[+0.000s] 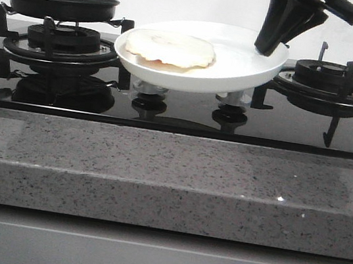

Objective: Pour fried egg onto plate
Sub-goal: 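Set the pan down and release the handle with the left gripper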

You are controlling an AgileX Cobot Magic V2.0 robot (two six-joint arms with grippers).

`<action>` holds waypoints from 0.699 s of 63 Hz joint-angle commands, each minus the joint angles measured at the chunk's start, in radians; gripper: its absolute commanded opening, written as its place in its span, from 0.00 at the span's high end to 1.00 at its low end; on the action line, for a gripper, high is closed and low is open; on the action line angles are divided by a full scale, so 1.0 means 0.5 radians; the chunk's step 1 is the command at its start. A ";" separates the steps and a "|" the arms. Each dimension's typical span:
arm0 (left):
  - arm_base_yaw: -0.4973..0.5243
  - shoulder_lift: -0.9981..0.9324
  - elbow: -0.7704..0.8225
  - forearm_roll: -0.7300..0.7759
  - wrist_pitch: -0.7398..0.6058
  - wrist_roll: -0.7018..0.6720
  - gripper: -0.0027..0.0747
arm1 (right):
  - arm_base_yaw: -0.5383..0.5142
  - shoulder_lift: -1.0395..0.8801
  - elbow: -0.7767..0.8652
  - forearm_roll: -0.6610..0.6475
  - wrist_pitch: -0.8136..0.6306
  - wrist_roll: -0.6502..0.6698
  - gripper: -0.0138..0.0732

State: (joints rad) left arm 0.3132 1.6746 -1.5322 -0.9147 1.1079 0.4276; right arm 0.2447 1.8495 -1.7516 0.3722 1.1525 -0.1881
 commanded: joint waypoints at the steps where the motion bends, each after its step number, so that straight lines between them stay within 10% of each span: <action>1: -0.121 -0.301 0.085 0.140 -0.260 0.017 0.99 | -0.008 -0.104 -0.048 0.080 -0.061 -0.008 0.97; 44: -0.839 -1.805 1.680 1.063 -1.879 -0.005 0.99 | -0.008 -0.104 -0.048 0.080 -0.061 -0.008 0.97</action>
State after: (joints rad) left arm -0.0972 0.8560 -0.7405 -0.3905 0.2937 0.4292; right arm 0.2447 1.8495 -1.7516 0.3722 1.1525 -0.1881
